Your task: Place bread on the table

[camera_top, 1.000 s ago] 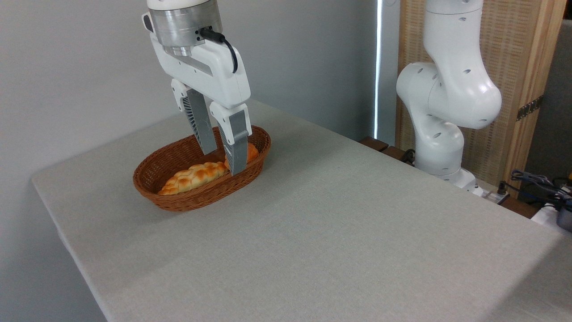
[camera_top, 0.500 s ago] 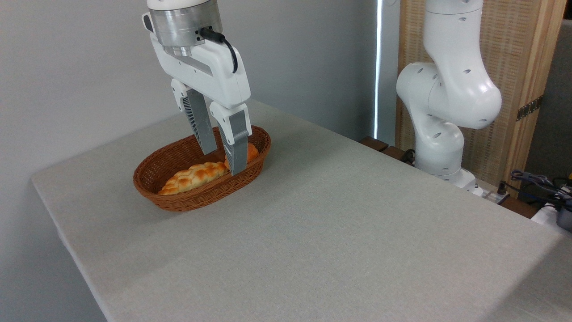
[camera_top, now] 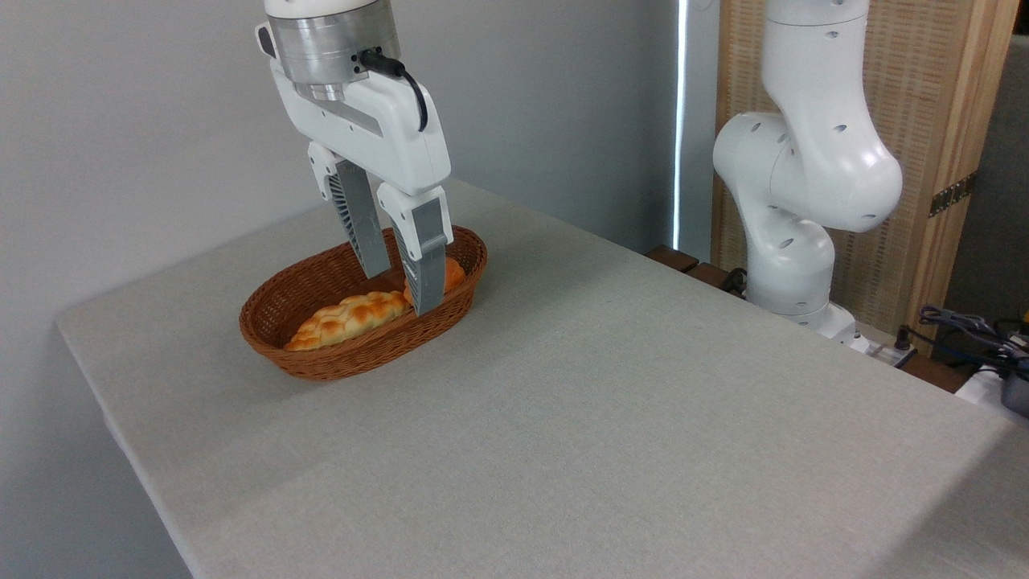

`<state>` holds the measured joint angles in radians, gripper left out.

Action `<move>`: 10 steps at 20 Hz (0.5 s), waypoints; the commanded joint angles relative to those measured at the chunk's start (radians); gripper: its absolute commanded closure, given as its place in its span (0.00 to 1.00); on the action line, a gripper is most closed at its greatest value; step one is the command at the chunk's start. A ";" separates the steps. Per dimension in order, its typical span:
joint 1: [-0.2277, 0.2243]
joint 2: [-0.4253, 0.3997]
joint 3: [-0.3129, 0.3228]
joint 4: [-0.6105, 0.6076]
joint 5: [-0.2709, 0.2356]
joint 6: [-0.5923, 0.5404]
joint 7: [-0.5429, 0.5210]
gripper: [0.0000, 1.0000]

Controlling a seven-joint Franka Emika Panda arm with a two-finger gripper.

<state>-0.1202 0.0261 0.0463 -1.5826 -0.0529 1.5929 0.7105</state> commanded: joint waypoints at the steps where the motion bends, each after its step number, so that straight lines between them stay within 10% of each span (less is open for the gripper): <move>1: -0.001 0.002 0.009 0.009 -0.005 -0.005 0.029 0.00; 10: -0.003 -0.012 0.006 -0.017 -0.005 0.002 0.029 0.00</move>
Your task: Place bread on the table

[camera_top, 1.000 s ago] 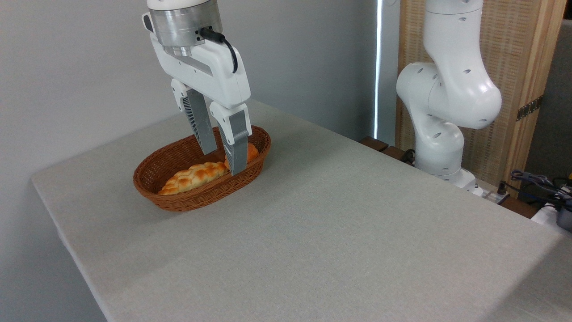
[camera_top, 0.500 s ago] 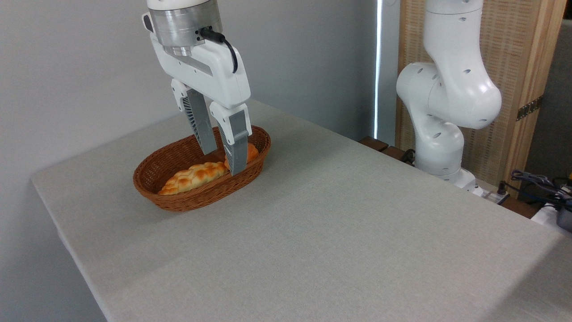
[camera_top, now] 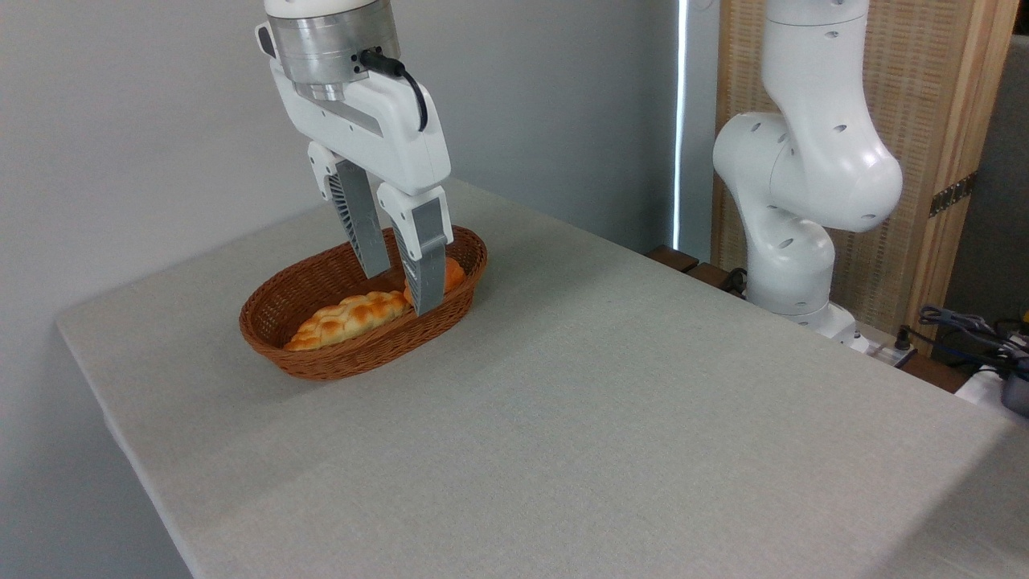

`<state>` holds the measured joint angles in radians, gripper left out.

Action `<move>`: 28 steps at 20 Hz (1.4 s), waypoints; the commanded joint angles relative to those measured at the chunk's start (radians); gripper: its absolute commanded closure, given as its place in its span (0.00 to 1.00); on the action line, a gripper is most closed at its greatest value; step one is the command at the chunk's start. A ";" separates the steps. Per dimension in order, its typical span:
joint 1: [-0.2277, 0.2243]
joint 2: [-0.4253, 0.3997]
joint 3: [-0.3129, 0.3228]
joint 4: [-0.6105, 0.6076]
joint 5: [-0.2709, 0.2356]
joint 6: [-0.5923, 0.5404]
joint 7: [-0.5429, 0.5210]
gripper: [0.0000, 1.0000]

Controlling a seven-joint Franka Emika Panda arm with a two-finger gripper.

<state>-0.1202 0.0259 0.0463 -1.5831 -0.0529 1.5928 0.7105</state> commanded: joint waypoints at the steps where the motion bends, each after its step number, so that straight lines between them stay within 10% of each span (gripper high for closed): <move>1: -0.004 -0.017 0.006 -0.020 -0.005 0.002 0.027 0.00; 12: -0.084 -0.216 0.007 -0.231 -0.018 0.093 0.021 0.00; 28: -0.472 -0.173 0.007 -0.371 -0.015 0.246 0.027 0.00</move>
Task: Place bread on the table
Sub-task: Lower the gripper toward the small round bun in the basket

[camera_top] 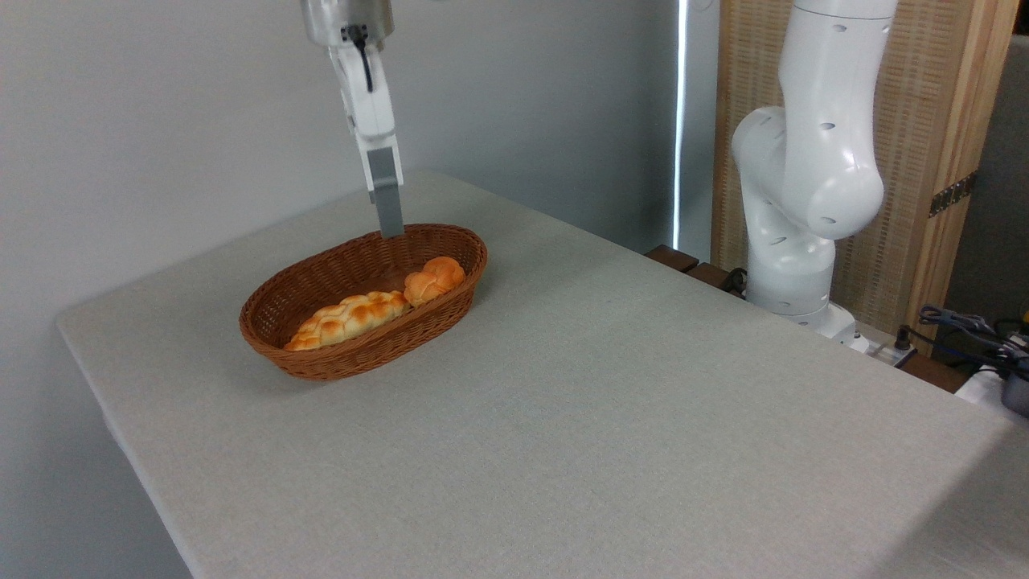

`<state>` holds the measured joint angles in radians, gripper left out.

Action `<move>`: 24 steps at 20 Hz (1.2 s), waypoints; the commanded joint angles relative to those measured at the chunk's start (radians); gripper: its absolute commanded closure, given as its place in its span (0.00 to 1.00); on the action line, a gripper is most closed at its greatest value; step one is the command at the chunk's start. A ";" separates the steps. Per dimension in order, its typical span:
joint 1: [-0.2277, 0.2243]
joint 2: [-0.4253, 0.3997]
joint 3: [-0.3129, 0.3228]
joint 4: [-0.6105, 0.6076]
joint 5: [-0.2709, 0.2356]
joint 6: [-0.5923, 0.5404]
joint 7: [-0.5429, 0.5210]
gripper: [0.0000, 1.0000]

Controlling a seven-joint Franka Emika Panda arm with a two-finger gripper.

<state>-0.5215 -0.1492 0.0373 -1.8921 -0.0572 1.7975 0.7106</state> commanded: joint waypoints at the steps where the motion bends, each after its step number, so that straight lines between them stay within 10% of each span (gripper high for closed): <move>1: -0.086 0.002 0.016 -0.085 -0.010 0.042 0.027 0.00; 24: -0.121 0.017 0.013 -0.245 0.002 0.172 0.159 0.00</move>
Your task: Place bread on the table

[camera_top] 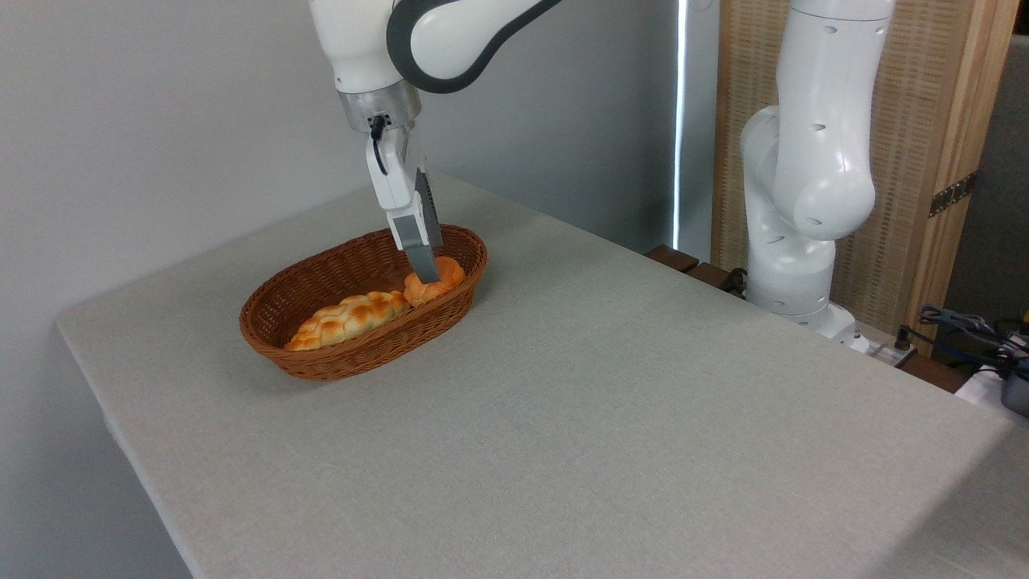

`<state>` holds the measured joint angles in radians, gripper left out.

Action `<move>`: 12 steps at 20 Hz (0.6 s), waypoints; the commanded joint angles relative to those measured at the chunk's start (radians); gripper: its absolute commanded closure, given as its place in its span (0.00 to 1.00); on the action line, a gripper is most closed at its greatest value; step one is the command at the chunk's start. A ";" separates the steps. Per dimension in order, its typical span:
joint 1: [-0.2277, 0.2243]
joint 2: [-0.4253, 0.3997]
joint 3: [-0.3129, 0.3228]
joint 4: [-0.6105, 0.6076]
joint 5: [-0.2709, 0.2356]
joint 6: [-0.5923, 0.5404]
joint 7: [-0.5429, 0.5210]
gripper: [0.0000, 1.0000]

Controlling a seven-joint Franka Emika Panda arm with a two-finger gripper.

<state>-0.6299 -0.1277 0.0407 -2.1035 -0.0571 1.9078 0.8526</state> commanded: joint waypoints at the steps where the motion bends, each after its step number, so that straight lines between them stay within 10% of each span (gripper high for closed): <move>1: -0.025 -0.003 0.010 -0.050 0.002 0.083 0.019 0.00; 12: -0.024 0.002 0.013 -0.078 0.003 0.097 0.065 0.00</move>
<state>-0.6492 -0.1187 0.0413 -2.1636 -0.0560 1.9860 0.8996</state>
